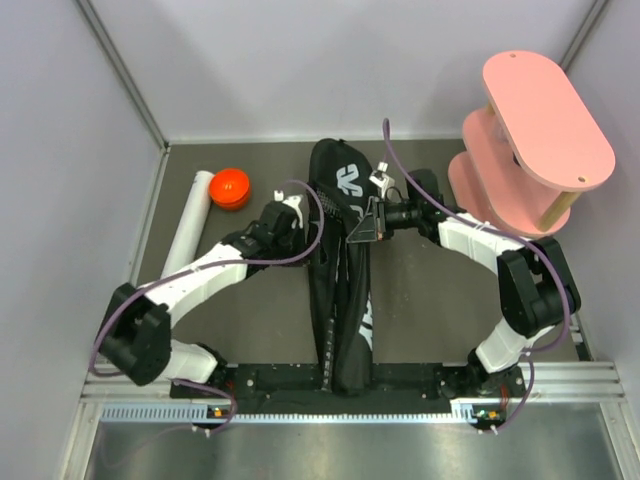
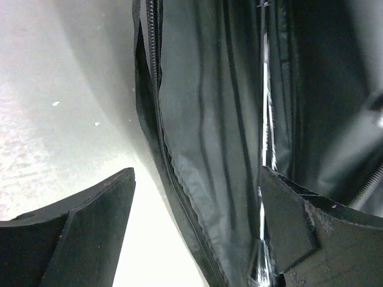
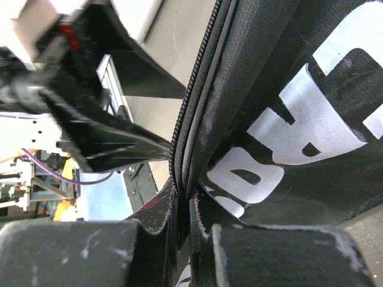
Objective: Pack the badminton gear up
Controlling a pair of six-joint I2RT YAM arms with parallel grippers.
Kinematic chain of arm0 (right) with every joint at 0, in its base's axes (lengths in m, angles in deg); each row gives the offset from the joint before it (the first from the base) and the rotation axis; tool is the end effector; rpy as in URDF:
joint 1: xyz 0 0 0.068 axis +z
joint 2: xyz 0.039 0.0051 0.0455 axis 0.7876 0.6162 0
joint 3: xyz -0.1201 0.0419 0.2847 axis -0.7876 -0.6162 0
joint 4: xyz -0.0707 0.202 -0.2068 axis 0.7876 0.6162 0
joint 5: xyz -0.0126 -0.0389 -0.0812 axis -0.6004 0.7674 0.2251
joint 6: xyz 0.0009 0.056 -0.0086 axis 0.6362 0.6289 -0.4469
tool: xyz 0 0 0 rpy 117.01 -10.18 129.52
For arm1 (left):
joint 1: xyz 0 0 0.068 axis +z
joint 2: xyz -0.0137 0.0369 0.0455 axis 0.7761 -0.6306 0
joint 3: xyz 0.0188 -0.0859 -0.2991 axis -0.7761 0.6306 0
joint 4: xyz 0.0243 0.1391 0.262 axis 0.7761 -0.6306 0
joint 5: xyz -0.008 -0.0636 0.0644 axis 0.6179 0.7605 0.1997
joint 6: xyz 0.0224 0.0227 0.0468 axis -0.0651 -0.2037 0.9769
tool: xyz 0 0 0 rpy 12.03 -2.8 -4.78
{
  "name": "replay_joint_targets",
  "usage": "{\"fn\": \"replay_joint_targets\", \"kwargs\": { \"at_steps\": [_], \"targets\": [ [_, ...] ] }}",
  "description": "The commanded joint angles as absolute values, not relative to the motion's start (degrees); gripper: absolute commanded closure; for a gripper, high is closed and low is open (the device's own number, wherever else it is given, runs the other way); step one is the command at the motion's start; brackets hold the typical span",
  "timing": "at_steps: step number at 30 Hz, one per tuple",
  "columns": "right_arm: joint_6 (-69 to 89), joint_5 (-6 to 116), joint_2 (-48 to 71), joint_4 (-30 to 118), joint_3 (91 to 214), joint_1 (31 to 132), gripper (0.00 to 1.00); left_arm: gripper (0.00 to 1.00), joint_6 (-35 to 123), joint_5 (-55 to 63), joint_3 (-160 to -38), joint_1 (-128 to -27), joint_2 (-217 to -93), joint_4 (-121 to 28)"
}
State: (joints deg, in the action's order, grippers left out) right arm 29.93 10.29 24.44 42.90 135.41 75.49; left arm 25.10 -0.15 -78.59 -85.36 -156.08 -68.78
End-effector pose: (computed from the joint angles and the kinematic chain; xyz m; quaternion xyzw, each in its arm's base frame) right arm 0.3419 0.1831 0.2456 -0.1816 0.8011 0.5306 0.2091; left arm 0.2556 -0.1788 0.2656 0.0444 0.9214 -0.2364 0.3051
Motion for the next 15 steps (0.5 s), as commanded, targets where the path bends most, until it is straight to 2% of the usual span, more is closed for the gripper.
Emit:
{"fn": "replay_joint_targets", "kwargs": {
  "at_steps": [1,6,7,9,10,12,13,15],
  "targets": [
    [30.2,5.6,20.9,37.0,135.5,76.0,1.00,0.13,23.8,3.9,-79.6,-84.5,-164.1,-62.7],
    [30.3,4.9,19.8,37.1,135.1,76.0,1.00,0.23,21.2,8.4,-79.8,-84.0,-170.7,-55.5],
    [30.2,4.8,19.6,37.1,135.0,76.1,1.00,0.28,20.9,8.4,-79.9,-84.0,-172.4,-55.0],
    [30.2,4.8,19.4,37.4,134.8,76.0,1.00,0.42,20.5,8.4,-80.7,-84.0,-173.7,-54.5],
    [30.0,4.8,19.3,37.6,134.7,76.0,1.00,0.59,20.7,8.5,-80.8,-84.0,-174.4,-54.4],
    [29.7,4.7,19.3,37.8,134.7,76.0,1.00,0.72,21.5,7.1,-80.9,-84.0,-174.1,-54.7],
    [29.6,4.6,19.4,37.8,134.7,76.0,1.00,0.87,21.9,6.5,-81.0,-84.0,-173.4,-55.3],
    [29.5,4.9,19.6,38.1,134.7,76.0,1.00,0.99,23.5,4.8,-81.7,-84.0,-172.3,-57.8]
  ]
}}
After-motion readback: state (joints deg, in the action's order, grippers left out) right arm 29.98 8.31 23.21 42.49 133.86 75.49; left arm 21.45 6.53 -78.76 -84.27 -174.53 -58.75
